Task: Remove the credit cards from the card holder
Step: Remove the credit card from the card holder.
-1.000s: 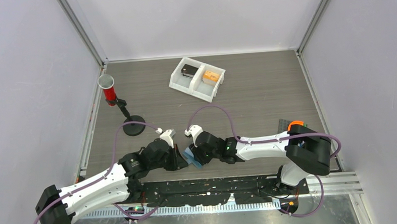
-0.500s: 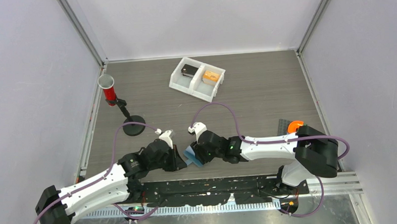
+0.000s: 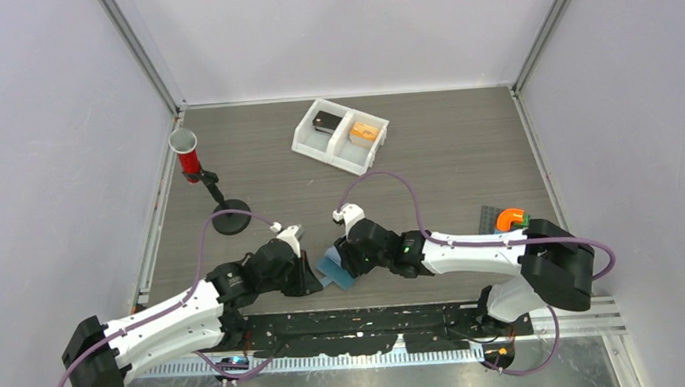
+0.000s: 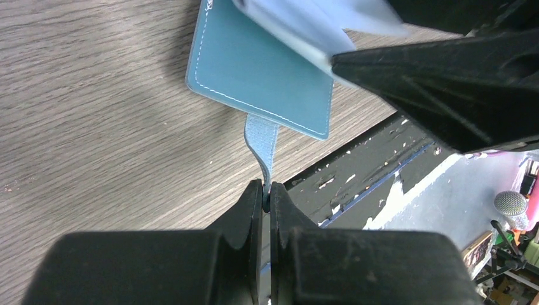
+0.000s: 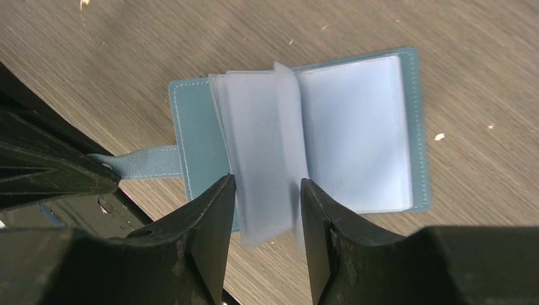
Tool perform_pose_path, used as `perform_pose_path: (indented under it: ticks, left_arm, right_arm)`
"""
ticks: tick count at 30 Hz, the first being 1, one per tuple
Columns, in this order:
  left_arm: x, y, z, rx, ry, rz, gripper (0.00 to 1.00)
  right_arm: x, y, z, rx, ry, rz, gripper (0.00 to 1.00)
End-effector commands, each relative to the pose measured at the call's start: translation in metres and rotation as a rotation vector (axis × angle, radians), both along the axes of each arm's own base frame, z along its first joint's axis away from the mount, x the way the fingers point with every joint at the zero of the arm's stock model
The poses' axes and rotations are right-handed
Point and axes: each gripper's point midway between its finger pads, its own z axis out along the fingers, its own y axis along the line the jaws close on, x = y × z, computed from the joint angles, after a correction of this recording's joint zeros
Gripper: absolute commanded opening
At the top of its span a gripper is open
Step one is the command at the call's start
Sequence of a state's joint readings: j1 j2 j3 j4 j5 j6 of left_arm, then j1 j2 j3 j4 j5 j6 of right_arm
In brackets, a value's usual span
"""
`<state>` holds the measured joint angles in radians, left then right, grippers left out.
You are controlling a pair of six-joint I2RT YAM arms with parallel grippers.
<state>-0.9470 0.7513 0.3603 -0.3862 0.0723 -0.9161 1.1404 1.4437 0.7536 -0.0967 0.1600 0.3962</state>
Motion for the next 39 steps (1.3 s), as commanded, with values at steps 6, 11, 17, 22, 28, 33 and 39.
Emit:
perform_pose_path:
  ticks: [6,11,17,22,28,33,39]
  left_arm:
    - [0.0,-0.006,0.013,-0.016,-0.014,-0.033,0.0]
    - [0.001,-0.006,0.013,-0.003,-0.014,-0.036,0.0]
    - [0.008,-0.003,0.014,0.04,-0.028,-0.014,0.0]
    - [0.022,0.012,0.015,0.121,-0.049,0.089,0.09]
    - [0.025,0.019,0.035,0.109,-0.059,0.152,0.37]
    - [0.028,-0.011,0.063,-0.056,-0.095,0.094,0.45]
    - [0.034,-0.041,0.067,-0.099,-0.067,0.038,0.4]
  right_arm:
    - [0.027,-0.03,0.006,0.029,-0.001,-0.112,0.49]
    - [0.028,-0.029,0.005,0.053,0.019,-0.091,0.52]
    - [0.024,-0.017,0.007,0.08,0.044,-0.041,0.49]
    - [0.027,-0.018,0.006,0.082,0.057,-0.069,0.43]
    - [0.034,-0.039,0.012,0.037,0.059,-0.174,0.48]
    - [0.037,-0.048,0.04,0.075,0.049,-0.219,0.46]
    - [0.035,-0.03,0.062,0.183,0.056,-0.147,0.43]
